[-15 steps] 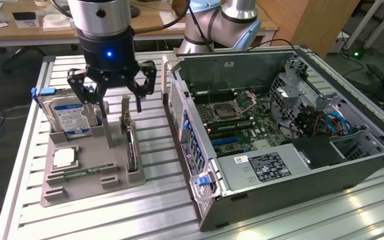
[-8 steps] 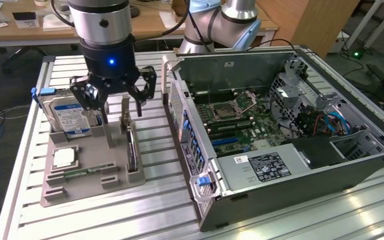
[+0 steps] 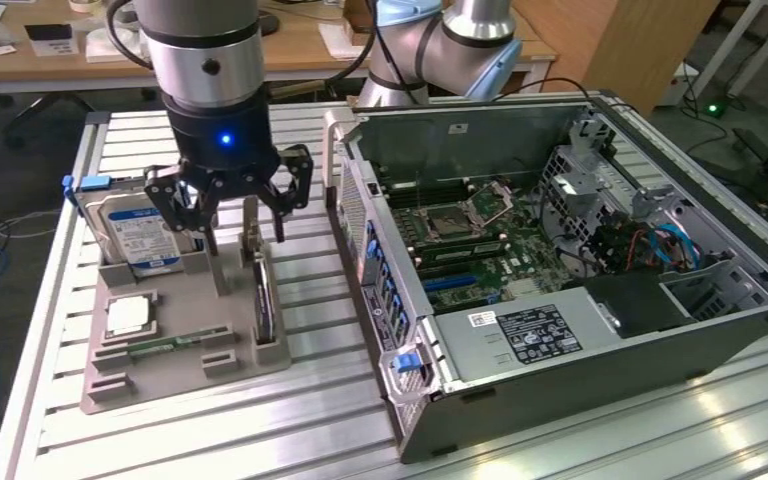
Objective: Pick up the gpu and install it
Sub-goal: 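Pick up the gpu and move the gpu toward the slot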
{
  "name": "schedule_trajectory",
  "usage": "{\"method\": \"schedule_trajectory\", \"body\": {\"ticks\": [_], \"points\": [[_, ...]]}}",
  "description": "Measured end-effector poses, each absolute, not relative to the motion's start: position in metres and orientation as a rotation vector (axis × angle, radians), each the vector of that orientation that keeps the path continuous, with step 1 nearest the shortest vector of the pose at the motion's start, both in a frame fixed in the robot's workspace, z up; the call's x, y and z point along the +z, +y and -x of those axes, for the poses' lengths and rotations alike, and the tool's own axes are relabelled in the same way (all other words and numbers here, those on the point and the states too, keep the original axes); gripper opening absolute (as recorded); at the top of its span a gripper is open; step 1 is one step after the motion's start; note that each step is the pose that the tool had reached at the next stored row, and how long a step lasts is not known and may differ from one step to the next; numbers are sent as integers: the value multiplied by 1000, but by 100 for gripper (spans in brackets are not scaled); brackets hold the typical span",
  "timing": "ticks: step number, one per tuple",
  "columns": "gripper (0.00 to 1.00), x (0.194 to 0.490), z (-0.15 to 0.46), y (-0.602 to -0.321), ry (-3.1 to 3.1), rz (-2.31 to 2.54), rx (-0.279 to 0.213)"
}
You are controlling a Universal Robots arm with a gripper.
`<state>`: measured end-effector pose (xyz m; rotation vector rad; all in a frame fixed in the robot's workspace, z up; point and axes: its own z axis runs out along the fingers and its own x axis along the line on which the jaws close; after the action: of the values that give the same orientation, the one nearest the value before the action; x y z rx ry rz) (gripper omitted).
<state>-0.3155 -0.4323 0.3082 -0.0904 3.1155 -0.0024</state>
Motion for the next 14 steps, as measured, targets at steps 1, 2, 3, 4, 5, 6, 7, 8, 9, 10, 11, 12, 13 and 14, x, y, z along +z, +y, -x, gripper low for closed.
{"method": "schedule_trajectory", "body": {"ticks": [1,2,3,4,5,6,7,8,9,10,11,12,13,14], "points": [[71,307,315,-432,3116,90,-4],[71,307,316,-432,3116,90,-5],[71,306,316,-432,3116,90,-5],[71,305,316,-432,3116,90,-5],[71,304,316,-432,3116,90,-5],[71,302,316,-433,3116,90,-5],[71,300,316,-433,3115,90,-5],[71,298,316,-433,3116,90,-5],[71,297,315,-434,3116,90,-5],[71,296,315,-434,3116,90,-5],[71,295,314,-434,3116,90,-6],[71,294,313,-434,3116,90,-5],[71,293,313,-434,3116,90,-5],[71,291,313,-434,3115,90,-5]]}}
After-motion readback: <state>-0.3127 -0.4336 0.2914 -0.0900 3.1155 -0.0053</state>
